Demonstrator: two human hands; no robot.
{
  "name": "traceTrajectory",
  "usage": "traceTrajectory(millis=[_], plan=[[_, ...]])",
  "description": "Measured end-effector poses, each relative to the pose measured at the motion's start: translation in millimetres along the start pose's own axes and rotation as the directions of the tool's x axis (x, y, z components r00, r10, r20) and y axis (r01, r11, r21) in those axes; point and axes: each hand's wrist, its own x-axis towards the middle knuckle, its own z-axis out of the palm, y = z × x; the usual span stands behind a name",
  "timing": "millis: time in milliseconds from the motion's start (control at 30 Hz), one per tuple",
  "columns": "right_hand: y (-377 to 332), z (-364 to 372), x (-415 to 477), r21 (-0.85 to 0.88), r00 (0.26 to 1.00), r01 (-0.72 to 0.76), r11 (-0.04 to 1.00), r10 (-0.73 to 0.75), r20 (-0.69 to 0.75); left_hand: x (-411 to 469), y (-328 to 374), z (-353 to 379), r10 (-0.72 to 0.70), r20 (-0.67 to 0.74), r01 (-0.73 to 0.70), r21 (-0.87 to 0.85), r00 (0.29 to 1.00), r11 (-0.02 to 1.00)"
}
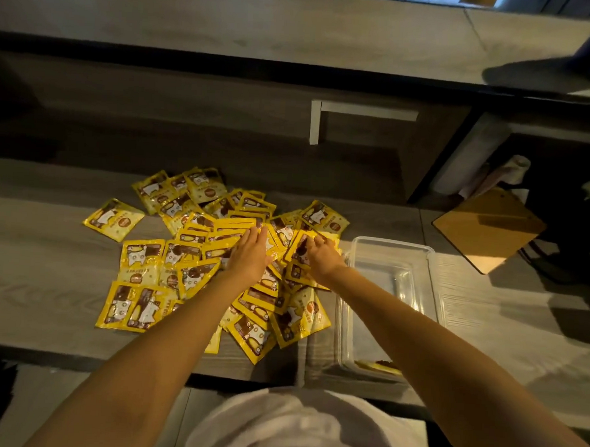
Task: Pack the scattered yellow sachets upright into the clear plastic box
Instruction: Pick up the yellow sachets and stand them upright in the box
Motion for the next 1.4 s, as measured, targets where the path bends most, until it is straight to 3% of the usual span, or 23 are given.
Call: traceTrajectory(millis=[67, 200, 267, 433, 600, 700, 833, 900, 1000, 1100, 1167, 1300, 1400], plan=[[1.3, -0.4, 1.9, -0.003, 1.0, -0.016, 1.0, 0.016, -0.012, 5.7, -1.0, 1.0, -0.028, 0.022, 0.028, 0.021, 0.999, 0.999], [-0.2, -1.4, 4.6, 0.122, 0.996, -0.07, 0.99, 0.076, -0.044, 9.0, 4.9, 4.0, -0.042, -0.131, 0.051, 0.065, 0.991, 0.997], [-0.1, -2.3, 7.2, 0.181, 0.994, -0.103, 0.978, 0.109, -0.026, 12.5, 8.1, -0.7, -0.094, -0.14, 0.101, 0.047, 0.986, 0.994], [3.6, -8.3, 12.7, -0.048, 0.993, -0.118, 0.992, 0.118, 0.013, 24.9, 10.6, -15.5, -0.173, -0.133, 0.175, 0.001, 0.976, 0.985], [3.7, -10.8, 11.1, -0.025, 0.987, -0.121, 0.992, 0.118, -0.106, 25.4, 16.0, -42.6, -0.258, -0.184, 0.217, -0.215, 0.949, 0.952], [0.7, -25.8, 7.2, 0.115, 0.985, -0.116, 0.987, 0.129, -0.118, 21.4, 17.8, -63.0, -0.323, -0.185, 0.242, -0.359, 0.928, 0.901], [0.2, -55.1, -1.7, 0.332, 0.979, -0.086, 0.939, 0.141, -0.146, 19.2, 17.1, -86.8, -0.325, -0.239, 0.163, -0.519, 0.915, 0.839], [4.3, -70.5, -8.5, 0.461, 0.97, -0.102, 0.881, 0.192, -0.152, 16.3, 21.6, -97.6, -0.309, -0.213, 0.11, -0.633, 0.927, 0.766], [19.3, -90.8, -22.3, 0.594, 0.964, -0.119, 0.795, 0.235, -0.121, 9.8, 35.9, -105.9, -0.21, -0.243, 0.008, -0.636, 0.947, 0.771], [43.5, -106.2, -40.3, 0.563, 0.964, -0.084, 0.822, 0.21, -0.163, -2.3, 54.3, -107.2, -0.105, -0.218, -0.078, -0.691, 0.97, 0.719], [61.9, -111.1, -54.7, 0.529, 0.942, -0.039, 0.848, 0.208, -0.263, -14.2, 69.2, -104.0, -0.049, -0.191, -0.111, -0.739, 0.98, 0.664], [88.6, -109.9, -82.8, 0.591, 0.808, 0.046, 0.805, 0.318, -0.496, -42.5, 96.8, -92.0, 0.033, -0.178, -0.168, -0.83, 0.983, 0.531], [112.2, -101.9, -99.2, 0.587, 0.839, 0.057, 0.807, 0.28, -0.466, -58.9, 113.8, -73.8, 0.158, -0.201, -0.254, -0.824, 0.967, 0.506]])
